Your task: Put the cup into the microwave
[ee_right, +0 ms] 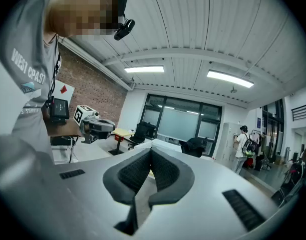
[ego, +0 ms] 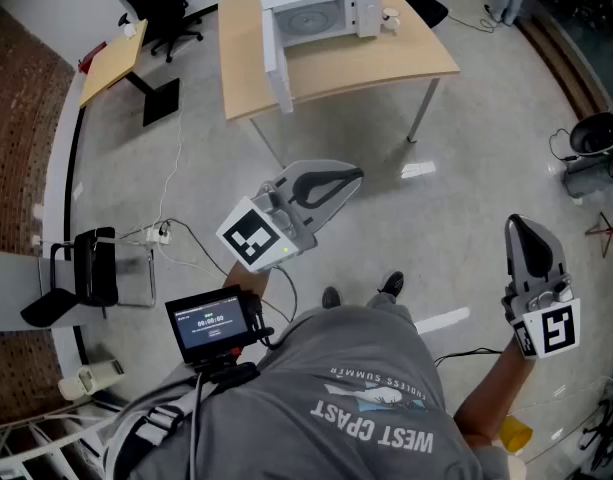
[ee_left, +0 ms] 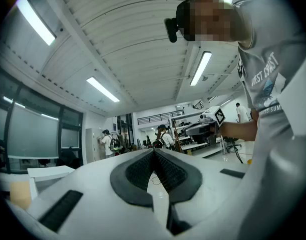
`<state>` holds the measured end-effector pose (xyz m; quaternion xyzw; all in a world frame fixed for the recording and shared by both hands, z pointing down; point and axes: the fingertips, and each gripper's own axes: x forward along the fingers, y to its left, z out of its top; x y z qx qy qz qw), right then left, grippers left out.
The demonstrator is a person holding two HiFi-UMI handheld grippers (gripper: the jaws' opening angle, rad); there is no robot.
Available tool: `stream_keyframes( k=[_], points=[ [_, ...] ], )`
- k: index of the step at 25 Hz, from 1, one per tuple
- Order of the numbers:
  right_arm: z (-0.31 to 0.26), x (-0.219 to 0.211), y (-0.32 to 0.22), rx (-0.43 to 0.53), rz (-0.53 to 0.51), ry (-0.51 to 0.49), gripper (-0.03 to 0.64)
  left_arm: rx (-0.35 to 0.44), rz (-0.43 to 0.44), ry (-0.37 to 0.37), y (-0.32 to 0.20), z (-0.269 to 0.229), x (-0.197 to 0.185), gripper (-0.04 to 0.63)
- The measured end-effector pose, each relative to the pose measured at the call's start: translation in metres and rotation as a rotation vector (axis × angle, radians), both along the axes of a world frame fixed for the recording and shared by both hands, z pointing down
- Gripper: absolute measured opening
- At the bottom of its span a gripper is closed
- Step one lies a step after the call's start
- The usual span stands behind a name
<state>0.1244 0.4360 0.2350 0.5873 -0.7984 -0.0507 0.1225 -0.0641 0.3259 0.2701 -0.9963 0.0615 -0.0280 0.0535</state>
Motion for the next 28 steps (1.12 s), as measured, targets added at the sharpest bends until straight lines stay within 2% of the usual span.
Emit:
stream_keyframes(
  k=[7, 21, 28],
  points=[
    [0.008, -0.003, -0.029, 0.013, 0.045, 0.038, 0.018, 0.026, 0.057, 0.095, -0.033, 0.0, 0.009, 0.02],
    [0.018, -0.017, -0.058, -0.02, 0.033, 0.037, 0.018, 0.001, 0.034, 0.12, -0.059, 0.015, -0.005, 0.02],
    [0.014, -0.031, -0.055, 0.006, 0.05, 0.01, 0.018, 0.001, 0.044, 0.144, -0.059, 0.014, -0.019, 0.02]
  ],
)
